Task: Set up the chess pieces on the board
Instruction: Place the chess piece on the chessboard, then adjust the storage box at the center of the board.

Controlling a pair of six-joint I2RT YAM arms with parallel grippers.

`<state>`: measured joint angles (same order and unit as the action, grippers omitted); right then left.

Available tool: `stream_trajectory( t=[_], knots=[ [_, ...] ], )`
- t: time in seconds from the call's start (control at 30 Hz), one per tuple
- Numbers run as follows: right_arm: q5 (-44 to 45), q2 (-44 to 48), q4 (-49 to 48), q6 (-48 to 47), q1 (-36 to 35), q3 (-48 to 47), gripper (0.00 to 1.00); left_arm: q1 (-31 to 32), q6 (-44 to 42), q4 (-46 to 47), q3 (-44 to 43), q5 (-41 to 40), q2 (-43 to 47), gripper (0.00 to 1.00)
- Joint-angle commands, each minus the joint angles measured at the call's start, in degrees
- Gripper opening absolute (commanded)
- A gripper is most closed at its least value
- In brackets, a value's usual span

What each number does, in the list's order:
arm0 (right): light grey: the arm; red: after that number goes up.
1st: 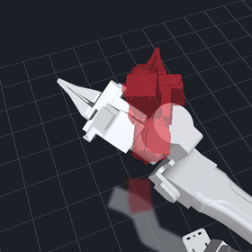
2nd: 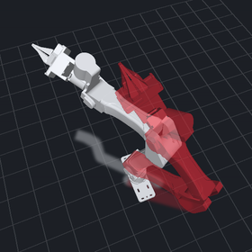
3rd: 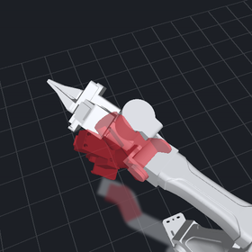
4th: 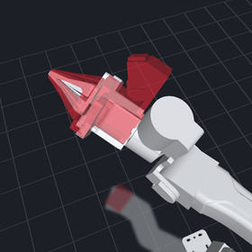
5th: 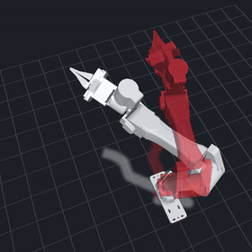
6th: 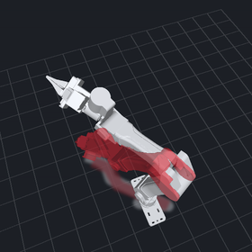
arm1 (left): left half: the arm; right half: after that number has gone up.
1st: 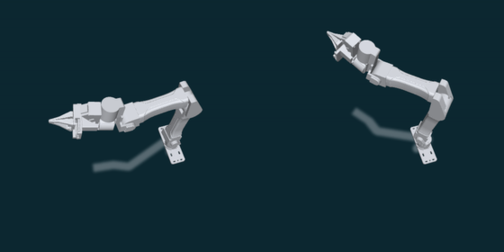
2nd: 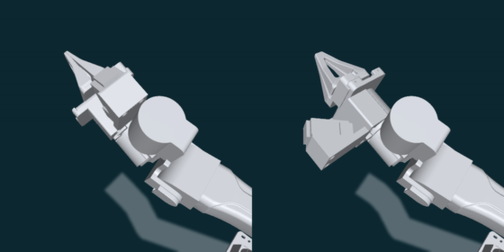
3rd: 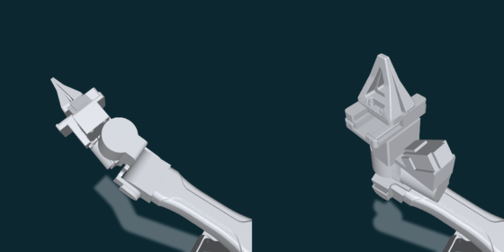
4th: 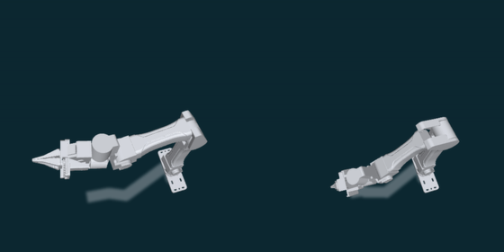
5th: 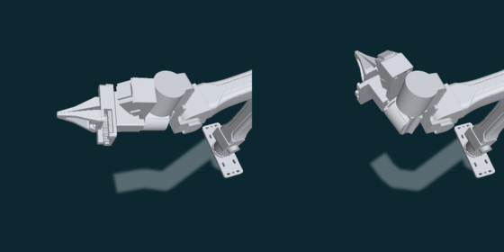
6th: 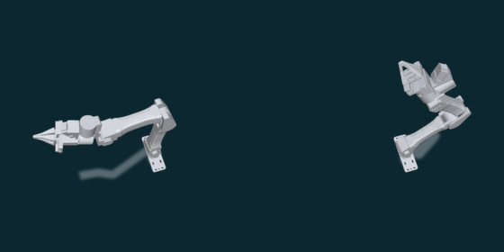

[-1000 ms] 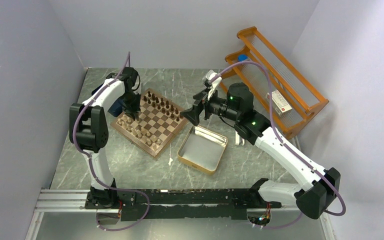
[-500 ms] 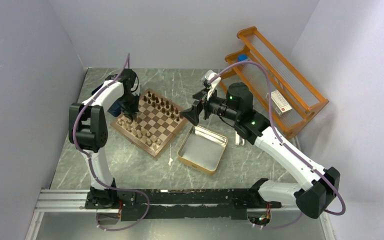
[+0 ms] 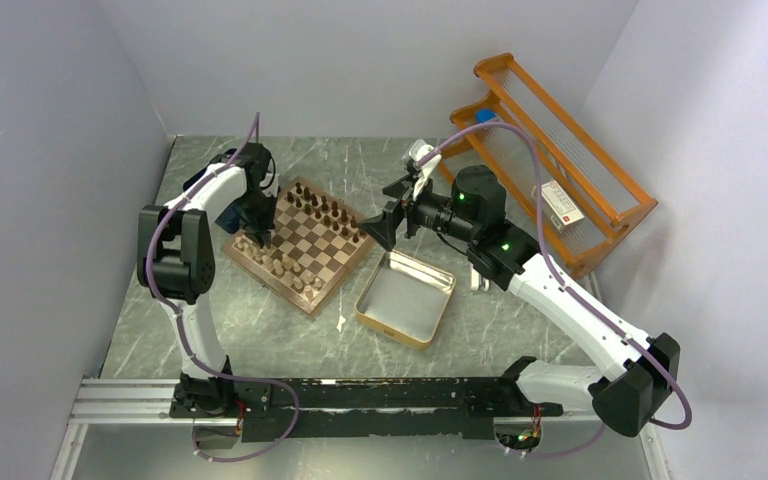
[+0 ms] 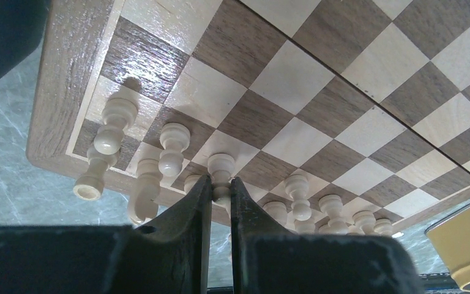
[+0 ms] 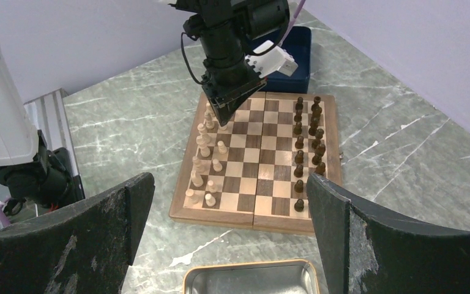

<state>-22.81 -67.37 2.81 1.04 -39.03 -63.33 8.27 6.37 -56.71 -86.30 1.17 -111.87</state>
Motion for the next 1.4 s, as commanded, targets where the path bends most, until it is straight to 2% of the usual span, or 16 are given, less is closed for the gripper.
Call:
stream_trajectory(
  t=[0.0,0.33,0.97,1.2,1.37],
  knots=[
    [0.81,0.15,-1.72,-0.60,-0.46,-1.40,1.00,-0.54,-0.92,1.57,1.04,-0.65,-1.58,0.16],
    [0.97,-0.16,-1.58,-2.87,-0.66,-1.35,1.00,-0.54,-0.84,0.90,-0.76,-0.29,-2.69,0.24],
    [1.28,-0.04,-2.10,-2.88,-0.78,-0.20,1.00,-0.54,-1.25,-0.86,-4.15,0.32,-2.82,0.34],
    [1.35,0.48,-2.00,-2.72,-0.87,0.41,1.00,-0.54,-1.06,-3.29,-7.24,1.09,-1.57,0.34],
    [1.34,0.43,-1.61,-1.77,-0.90,0.48,1.00,-0.54,2.78,-3.87,-6.70,2.62,3.28,0.33]
  ],
)
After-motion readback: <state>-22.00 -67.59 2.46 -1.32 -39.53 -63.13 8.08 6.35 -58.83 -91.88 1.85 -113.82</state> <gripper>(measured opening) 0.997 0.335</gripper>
